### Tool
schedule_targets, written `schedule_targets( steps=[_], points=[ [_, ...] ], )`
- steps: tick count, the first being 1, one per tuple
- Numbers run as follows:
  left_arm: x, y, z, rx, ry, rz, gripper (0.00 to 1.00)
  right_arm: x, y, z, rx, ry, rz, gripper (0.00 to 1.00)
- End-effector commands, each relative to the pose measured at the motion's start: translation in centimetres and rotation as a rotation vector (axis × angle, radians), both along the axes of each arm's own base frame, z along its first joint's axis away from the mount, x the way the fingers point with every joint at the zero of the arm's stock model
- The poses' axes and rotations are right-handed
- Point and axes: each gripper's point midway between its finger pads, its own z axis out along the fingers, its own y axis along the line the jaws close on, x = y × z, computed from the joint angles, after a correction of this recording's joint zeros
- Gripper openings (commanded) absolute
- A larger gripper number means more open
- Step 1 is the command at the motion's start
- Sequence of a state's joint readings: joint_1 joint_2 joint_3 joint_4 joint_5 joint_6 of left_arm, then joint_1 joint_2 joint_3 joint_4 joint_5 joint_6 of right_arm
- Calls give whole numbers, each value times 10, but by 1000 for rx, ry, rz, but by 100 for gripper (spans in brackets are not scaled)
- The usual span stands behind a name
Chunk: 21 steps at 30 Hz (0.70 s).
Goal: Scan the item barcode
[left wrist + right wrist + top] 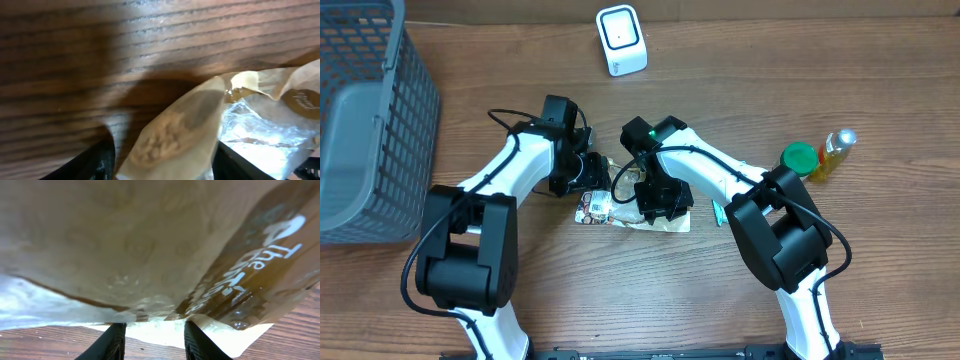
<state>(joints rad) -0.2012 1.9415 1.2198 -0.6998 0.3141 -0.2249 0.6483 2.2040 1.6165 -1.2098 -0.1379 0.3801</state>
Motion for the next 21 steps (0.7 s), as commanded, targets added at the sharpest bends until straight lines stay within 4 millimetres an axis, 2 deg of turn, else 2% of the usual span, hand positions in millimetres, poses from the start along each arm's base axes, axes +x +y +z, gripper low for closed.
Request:
schedule_targets(
  steps=[1, 4, 5, 6, 10, 13, 14, 15, 18, 21],
  points=[
    [-20, 2, -21, 11, 53, -16, 62, 6, -4, -15, -23, -17, 15, 37],
    [-21, 2, -22, 11, 56, -12, 58, 8, 0, -16, -2, -24, 13, 35],
    [-21, 2, -22, 11, 55, -12, 57, 8, 3, -16, 13, -22, 12, 24],
    [-21, 2, -22, 11, 55, -12, 56, 8, 4, -15, 18, -23, 11, 18],
    [-21, 2, -22, 11, 53, -12, 55, 25, 4, 7, 39, -51, -11, 23],
    [-20, 2, -22, 11, 51, -12, 55, 48, 4, 39, 79, -109, -35, 28],
    [-20, 2, -22, 11, 51, -12, 55, 54, 2, 49, 91, -126, -36, 32],
    [-20, 2, -22, 11, 52, -12, 54, 64, -1, 64, 105, -149, -49, 42],
    [-21, 2, -22, 12, 53, -13, 53, 77, -12, 81, 113, -169, -86, 49],
    [-21, 3, -23, 15, 55, -12, 53, 85, -30, 86, 103, -160, -131, 77]
  ],
)
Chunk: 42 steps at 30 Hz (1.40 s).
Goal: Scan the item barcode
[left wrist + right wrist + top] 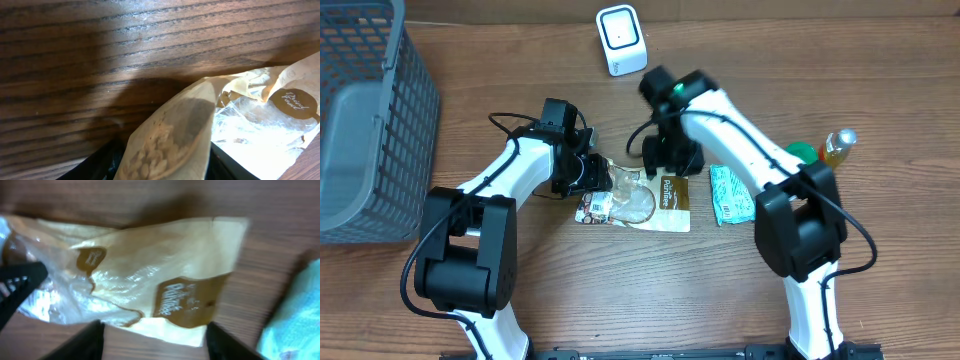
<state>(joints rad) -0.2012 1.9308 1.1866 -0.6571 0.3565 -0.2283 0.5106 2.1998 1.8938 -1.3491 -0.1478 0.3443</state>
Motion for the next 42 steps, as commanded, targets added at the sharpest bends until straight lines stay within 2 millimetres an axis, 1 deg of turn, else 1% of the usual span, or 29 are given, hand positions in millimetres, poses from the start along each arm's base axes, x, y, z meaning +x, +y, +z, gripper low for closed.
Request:
schedule_targets(
  steps=[1, 3, 7, 10, 12, 14, 15, 16, 19, 23, 27, 29, 33, 42],
  points=[
    [-19, 10, -22, 61, 65, -10, 52, 14, -20, 19, 7, -36, -38, 82],
    [-19, 10, -22, 61, 65, -10, 52, 13, -27, 16, 33, -10, -21, 86],
    [-18, 9, -22, 59, 62, -9, 52, 3, -19, 13, 168, 52, 39, 88],
    [-18, 9, -22, 59, 65, 2, 52, 2, -20, 3, 180, 63, 33, 88],
    [-18, 9, -22, 59, 67, 5, 52, 1, -14, -3, 214, 66, 32, 88],
    [-18, 9, -22, 59, 67, 5, 51, 1, -8, -10, 251, 61, 33, 87],
    [-18, 9, -22, 59, 67, 5, 52, 1, -5, -17, 259, 55, 30, 88],
    [-18, 9, -22, 59, 67, 5, 52, 2, -5, -22, 259, 51, 18, 90],
    [-18, 9, -22, 59, 67, 5, 51, 4, -4, -36, 262, 45, -32, 91],
    [-18, 9, -22, 59, 67, 5, 51, 5, -3, -54, 276, 16, -32, 90],
    [-18, 9, -22, 59, 67, 5, 51, -2, 2, -66, 318, 24, -28, 90],
    [-18, 9, -22, 59, 66, 5, 51, -8, 5, -70, 346, 41, -29, 90],
    [-18, 9, -22, 59, 66, 5, 51, -13, 3, -76, 344, 53, -28, 90],
    [-18, 9, -22, 59, 66, 5, 52, -15, 8, -74, 369, 61, -23, 89]
  ],
)
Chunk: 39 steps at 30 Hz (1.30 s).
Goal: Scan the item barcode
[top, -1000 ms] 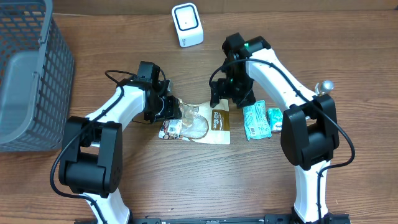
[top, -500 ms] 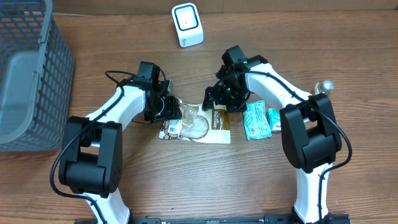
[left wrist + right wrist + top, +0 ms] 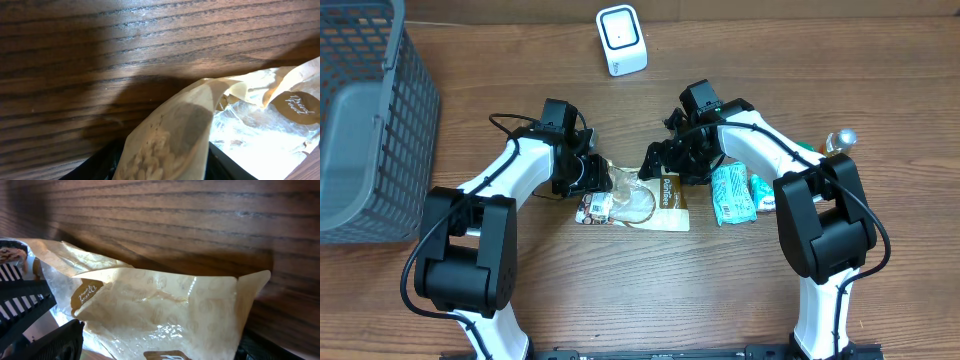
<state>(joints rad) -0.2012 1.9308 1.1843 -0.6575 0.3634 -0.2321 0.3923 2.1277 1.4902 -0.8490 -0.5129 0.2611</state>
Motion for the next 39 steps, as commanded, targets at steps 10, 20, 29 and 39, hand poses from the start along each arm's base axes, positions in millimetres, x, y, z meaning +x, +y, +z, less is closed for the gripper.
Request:
schedule_targets(
  steps=[10, 20, 29, 39],
  points=[
    [-17, 10, -21, 65, 61, 2, 52, -22, 15, -26, 61, 63, 34, 85],
    [-16, 10, -21, 65, 59, 2, 52, -27, 43, -8, 285, 77, 71, 77],
    [-16, 10, -21, 65, 59, 2, 52, -26, 50, -4, 341, 59, 88, 50],
    [-16, 10, -21, 65, 59, 2, 63, -17, 42, -14, 266, 11, 74, 37]
  ],
)
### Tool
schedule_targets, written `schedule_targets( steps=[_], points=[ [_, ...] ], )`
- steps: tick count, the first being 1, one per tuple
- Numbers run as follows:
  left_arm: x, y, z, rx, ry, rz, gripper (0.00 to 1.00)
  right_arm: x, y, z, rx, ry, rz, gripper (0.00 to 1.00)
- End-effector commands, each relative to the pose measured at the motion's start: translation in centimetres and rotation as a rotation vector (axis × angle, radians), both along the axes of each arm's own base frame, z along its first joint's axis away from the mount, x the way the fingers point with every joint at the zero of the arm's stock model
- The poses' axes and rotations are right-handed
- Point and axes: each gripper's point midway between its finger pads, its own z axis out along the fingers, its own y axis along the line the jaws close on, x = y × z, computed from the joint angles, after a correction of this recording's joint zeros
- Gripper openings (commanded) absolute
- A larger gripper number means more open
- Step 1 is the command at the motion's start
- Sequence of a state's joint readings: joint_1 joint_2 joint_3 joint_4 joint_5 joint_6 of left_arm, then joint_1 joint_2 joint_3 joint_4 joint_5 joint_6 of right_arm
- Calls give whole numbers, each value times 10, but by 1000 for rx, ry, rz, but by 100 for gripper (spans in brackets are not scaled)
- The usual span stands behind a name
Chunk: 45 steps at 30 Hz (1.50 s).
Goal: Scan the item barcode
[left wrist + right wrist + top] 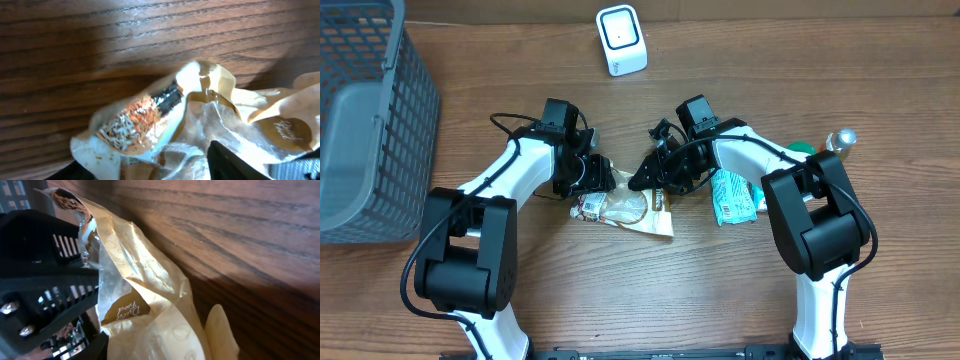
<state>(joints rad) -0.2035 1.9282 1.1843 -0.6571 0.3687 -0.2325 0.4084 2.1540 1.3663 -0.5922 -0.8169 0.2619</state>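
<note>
A tan and clear snack pouch (pixel 625 210) lies crumpled at the table's middle, with its printed label end (pixel 590 208) to the left. My left gripper (pixel 593 177) is shut on the pouch's upper left edge. In the left wrist view, the pouch (pixel 150 112) bunches up between the gripper's (pixel 145 167) fingers. My right gripper (pixel 646 180) is at the pouch's upper right edge. The right wrist view has the pouch (pixel 150 300) filling the gripper's (pixel 150 350) jaws, which look shut on it. The white scanner (pixel 621 40) stands at the back.
A grey mesh basket (pixel 365 120) fills the far left. A teal packet (pixel 730 195) lies right of the pouch. Beyond it are a green-capped item (pixel 801 153) and a small yellow bottle (pixel 838 145). The left arm's gripper (pixel 45 275) is close at the left of the right wrist view.
My right gripper moved left to the pouch's upper right edge and went from wide open to closed on it. The pouch is now crumpled and narrower. The left gripper kept its hold.
At first my right gripper was down on the pouch while the left held its left edge. Then the right arm was up near the scanner, uncovering a teal packet. It then stood open beside the pouch, and now both grippers hold the bunched pouch.
</note>
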Motion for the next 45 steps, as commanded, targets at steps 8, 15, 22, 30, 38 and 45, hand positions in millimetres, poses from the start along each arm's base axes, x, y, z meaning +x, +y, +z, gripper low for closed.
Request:
schedule_targets(
  steps=[8, 15, 22, 30, 38, 45],
  points=[
    [-16, 12, -23, 71, 60, 5, 68, 4, -8, -19, -100, -36, -15, 34],
    [-16, 12, -22, 67, 62, 7, 100, 3, -9, -20, -107, -38, -5, 34],
    [11, 31, 1, 57, 20, 70, 99, 4, -12, -23, -127, -58, 3, 34],
    [57, 71, 44, 57, -76, 160, 99, 6, -17, -28, -165, -68, -5, 34],
    [71, 108, 46, 133, -117, 237, 99, 6, -18, -28, -169, -67, -6, 34],
    [71, 108, 46, 135, -117, 238, 99, 6, -17, -28, -169, -67, -6, 44]
  ],
)
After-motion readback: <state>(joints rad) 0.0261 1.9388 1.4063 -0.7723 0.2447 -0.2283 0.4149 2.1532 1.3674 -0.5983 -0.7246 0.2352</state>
